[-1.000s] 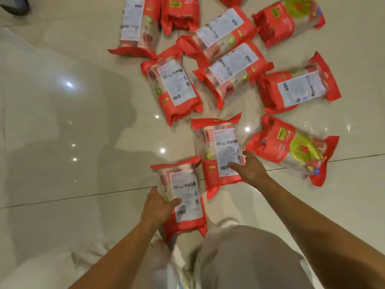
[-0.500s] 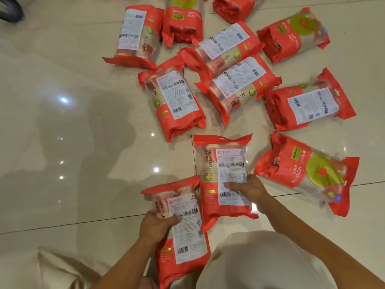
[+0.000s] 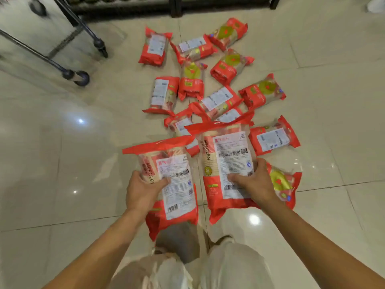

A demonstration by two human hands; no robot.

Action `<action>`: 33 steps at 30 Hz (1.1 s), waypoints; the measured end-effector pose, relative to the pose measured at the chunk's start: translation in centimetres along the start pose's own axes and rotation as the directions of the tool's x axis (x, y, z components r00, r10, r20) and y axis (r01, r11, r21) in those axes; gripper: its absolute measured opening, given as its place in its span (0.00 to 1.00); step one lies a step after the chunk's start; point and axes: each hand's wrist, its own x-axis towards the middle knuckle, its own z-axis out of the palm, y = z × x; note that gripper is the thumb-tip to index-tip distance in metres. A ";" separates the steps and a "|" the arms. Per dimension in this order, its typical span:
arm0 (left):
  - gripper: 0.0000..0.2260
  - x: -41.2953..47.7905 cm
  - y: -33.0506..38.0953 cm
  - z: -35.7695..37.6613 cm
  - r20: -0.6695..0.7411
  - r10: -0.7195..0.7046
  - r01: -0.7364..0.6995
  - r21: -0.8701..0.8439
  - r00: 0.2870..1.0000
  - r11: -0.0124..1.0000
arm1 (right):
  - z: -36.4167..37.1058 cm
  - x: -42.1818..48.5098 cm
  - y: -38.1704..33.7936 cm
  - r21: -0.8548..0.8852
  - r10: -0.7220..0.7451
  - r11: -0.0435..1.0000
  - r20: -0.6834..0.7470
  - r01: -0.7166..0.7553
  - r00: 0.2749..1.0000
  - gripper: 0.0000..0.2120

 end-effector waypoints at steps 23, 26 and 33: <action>0.37 -39.4 45.9 -38.7 -0.315 0.646 -0.719 -0.274 0.695 0.639 | -19.9 -38.1 -51.9 0.222 -0.742 0.611 -0.174 0.760 0.648 0.36; 0.35 -40.8 45.5 -40.2 -0.369 0.627 -0.723 -0.248 0.686 0.645 | -19.1 -38.6 -53.0 0.244 -0.768 0.591 -0.121 0.769 0.629 0.37; 0.28 -42.1 41.0 -44.7 -0.500 0.539 -0.694 -0.194 0.678 0.693 | -13.4 -39.8 -54.9 0.337 -0.786 0.595 0.054 0.730 0.616 0.39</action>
